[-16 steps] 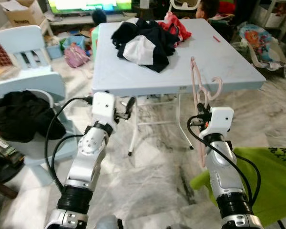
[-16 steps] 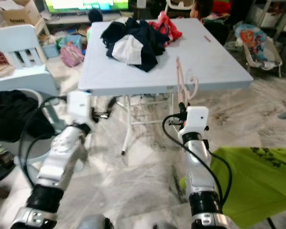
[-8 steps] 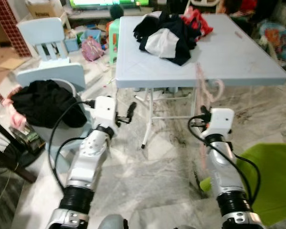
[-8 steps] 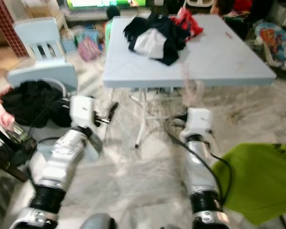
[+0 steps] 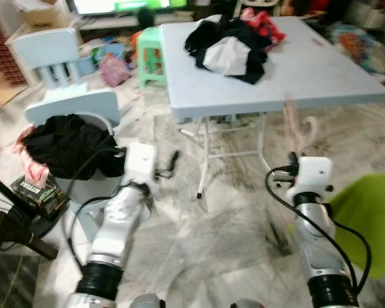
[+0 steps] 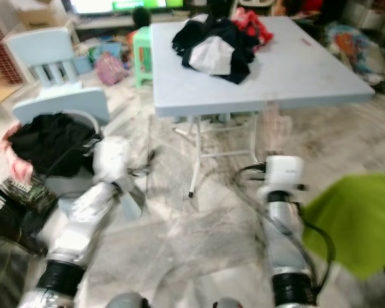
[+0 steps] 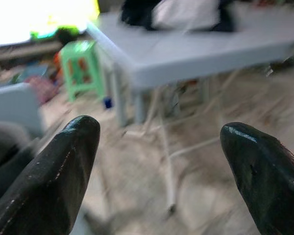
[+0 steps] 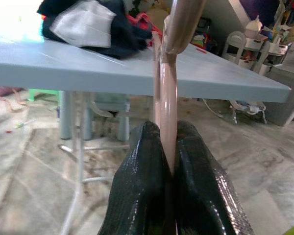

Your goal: Hang hanger

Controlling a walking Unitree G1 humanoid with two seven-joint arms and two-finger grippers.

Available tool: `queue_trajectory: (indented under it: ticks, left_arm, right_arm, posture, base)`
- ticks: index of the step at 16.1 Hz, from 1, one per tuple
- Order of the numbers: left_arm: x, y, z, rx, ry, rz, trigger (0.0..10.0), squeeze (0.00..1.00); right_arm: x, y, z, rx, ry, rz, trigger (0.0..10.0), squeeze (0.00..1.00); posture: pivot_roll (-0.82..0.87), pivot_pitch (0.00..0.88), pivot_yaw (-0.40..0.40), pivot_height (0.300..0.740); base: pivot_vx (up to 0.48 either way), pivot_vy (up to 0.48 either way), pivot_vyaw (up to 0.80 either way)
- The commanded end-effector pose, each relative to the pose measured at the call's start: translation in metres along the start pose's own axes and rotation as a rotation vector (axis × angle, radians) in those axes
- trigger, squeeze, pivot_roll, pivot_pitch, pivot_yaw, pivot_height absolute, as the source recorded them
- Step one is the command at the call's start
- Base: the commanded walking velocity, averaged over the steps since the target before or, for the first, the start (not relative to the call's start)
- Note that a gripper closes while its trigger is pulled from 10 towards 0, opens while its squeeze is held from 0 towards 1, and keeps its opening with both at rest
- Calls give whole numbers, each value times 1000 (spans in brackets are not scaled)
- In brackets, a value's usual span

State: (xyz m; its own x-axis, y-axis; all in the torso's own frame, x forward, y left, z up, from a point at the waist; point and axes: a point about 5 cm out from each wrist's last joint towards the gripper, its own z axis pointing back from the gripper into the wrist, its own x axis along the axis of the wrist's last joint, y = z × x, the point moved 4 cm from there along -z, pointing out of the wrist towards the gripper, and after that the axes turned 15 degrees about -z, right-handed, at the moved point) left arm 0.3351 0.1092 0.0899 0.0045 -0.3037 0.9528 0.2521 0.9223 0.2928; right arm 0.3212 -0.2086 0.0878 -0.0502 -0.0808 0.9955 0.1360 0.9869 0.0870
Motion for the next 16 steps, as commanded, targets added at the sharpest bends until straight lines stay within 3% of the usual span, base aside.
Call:
queue_trajectory:
  ticks: [1,7,16]
  left_arm:
    - [16,-14,-5,-44,-70,19,10000,0]
    - [25,-28,-5,-126,-123,64,10000,0]
    - [25,-24,-6,-120,-131,81,10000,0]
  right_arm:
    - [0,-21,6,-64,15,34,10000,0]
    - [1,-40,13,-160,24,62,10000,0]
    - [-4,-62,16,-269,69,99,10000,0]
  posture:
    - [-66,0,35,740]
    - [-91,0,43,740]
    - [-87,0,35,740]
  base:
    - [0,0,-800]
    - [0,0,-800]
    - [53,0,-800]
